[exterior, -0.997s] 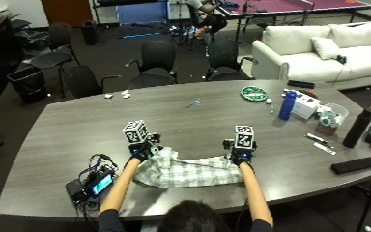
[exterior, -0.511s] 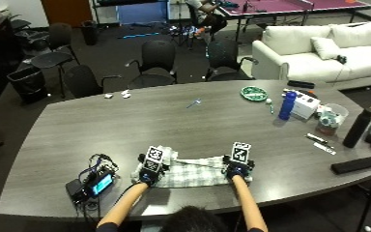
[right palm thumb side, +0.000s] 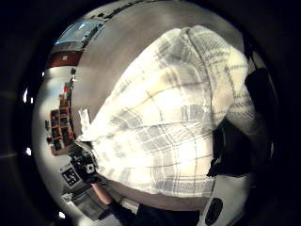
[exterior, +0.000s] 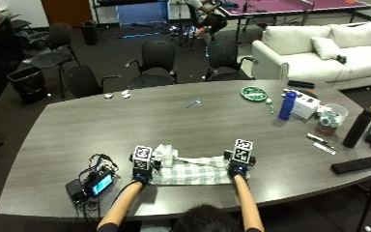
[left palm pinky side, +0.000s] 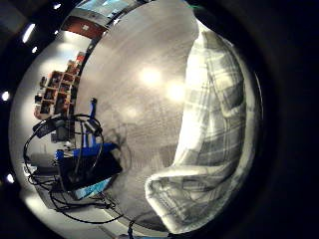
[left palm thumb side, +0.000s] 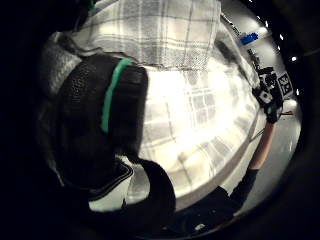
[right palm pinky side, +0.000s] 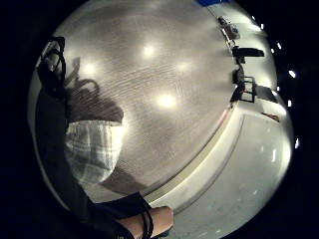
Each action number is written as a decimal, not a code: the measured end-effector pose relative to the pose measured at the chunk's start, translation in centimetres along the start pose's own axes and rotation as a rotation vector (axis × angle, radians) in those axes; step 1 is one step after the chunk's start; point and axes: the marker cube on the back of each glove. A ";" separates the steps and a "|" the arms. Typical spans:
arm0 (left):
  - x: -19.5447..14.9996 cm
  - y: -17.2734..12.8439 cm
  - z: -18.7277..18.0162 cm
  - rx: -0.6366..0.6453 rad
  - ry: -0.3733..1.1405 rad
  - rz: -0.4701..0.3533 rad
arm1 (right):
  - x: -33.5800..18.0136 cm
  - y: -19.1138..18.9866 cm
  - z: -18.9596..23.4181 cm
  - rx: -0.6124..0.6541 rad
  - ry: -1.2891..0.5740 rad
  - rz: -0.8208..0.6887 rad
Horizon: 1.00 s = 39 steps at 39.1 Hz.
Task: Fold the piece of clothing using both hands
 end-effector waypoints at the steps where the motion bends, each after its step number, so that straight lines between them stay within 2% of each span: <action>1: -0.2 -0.7 -0.2 0.072 -0.008 0.016 | 0.7 -0.3 -0.2 0.007 -0.004 0.016; 4: -0.9 -1.7 -1.5 0.265 -0.088 0.058 | 3.2 -1.5 -1.1 0.075 0.007 0.075; 6: -1.2 -1.6 -2.3 0.339 -0.135 0.079 | 5.2 -2.0 -2.0 0.103 0.007 0.147; 10: -1.6 -1.0 -3.5 0.369 -0.156 0.100 | 8.1 -2.2 -4.6 0.133 -0.057 0.268; 12: -1.6 -0.9 -3.5 0.365 -0.135 0.108 | 8.7 -2.1 -6.3 0.164 -0.096 0.272; 15: -2.4 -1.9 -1.5 0.366 -0.125 0.104 | 8.5 -3.1 -8.3 0.219 -0.113 0.270; 18: -3.1 -2.9 -0.9 0.421 -0.114 0.098 | 7.0 -3.7 -10.0 0.243 -0.107 0.254; 24: -4.6 -0.7 -3.2 0.380 -0.103 0.063 | -1.2 -2.0 -14.0 0.287 -0.194 0.049; 28: -6.2 -1.0 -5.1 0.478 -0.142 0.012 | -9.6 0.2 -15.6 0.288 -0.245 -0.081; 32: -8.1 -0.2 -4.9 0.409 -0.131 -0.058 | -17.3 2.3 -14.9 0.244 -0.262 -0.175; 35: -9.7 -0.5 -5.3 0.432 -0.113 -0.102 | -22.7 5.1 -13.4 0.177 -0.266 -0.239; 39: -11.4 0.2 -6.1 0.422 -0.067 -0.156 | -28.6 6.2 -10.0 0.092 -0.240 -0.278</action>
